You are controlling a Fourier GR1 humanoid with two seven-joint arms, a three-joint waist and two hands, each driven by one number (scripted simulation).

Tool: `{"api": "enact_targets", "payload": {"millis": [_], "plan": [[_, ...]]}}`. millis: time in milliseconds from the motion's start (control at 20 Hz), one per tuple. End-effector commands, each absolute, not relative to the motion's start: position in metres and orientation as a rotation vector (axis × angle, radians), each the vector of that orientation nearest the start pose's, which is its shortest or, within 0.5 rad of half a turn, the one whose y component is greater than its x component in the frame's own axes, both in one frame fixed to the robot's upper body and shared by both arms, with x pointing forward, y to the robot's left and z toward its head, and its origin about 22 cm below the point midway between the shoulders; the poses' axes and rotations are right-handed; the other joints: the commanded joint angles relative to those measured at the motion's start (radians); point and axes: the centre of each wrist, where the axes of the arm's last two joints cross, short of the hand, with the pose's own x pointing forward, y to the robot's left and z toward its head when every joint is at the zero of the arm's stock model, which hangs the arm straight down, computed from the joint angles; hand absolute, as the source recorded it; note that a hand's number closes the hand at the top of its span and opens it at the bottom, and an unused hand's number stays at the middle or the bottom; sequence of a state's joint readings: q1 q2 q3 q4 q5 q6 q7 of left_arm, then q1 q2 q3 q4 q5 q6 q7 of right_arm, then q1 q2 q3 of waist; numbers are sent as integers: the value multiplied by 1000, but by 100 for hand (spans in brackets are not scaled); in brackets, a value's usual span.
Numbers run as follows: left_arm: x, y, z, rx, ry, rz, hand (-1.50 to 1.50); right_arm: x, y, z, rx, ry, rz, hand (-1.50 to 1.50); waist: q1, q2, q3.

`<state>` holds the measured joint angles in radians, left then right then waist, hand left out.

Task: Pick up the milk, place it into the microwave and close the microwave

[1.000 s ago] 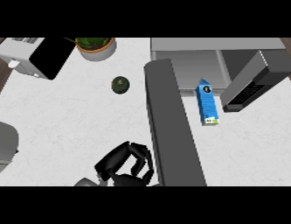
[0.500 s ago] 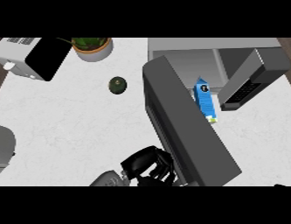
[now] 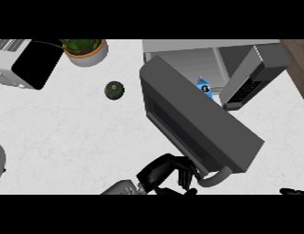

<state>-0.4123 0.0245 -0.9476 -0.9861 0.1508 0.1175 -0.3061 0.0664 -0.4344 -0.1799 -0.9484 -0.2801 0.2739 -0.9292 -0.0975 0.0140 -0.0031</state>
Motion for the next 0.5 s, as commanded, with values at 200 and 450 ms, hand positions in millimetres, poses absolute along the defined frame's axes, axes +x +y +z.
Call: {"api": "enact_targets", "payload": {"millis": [200, 450], "plan": [[229, 10, -43, -529, -1580, -819, 150, 190, -417, -61, 4, -2005, 11, -150, -66, 6, -4], [253, 4, -24, -473, -1604, -794, 150, 210, -405, -48, 53, -2021, 44, -150, -107, 16, -5]]}}
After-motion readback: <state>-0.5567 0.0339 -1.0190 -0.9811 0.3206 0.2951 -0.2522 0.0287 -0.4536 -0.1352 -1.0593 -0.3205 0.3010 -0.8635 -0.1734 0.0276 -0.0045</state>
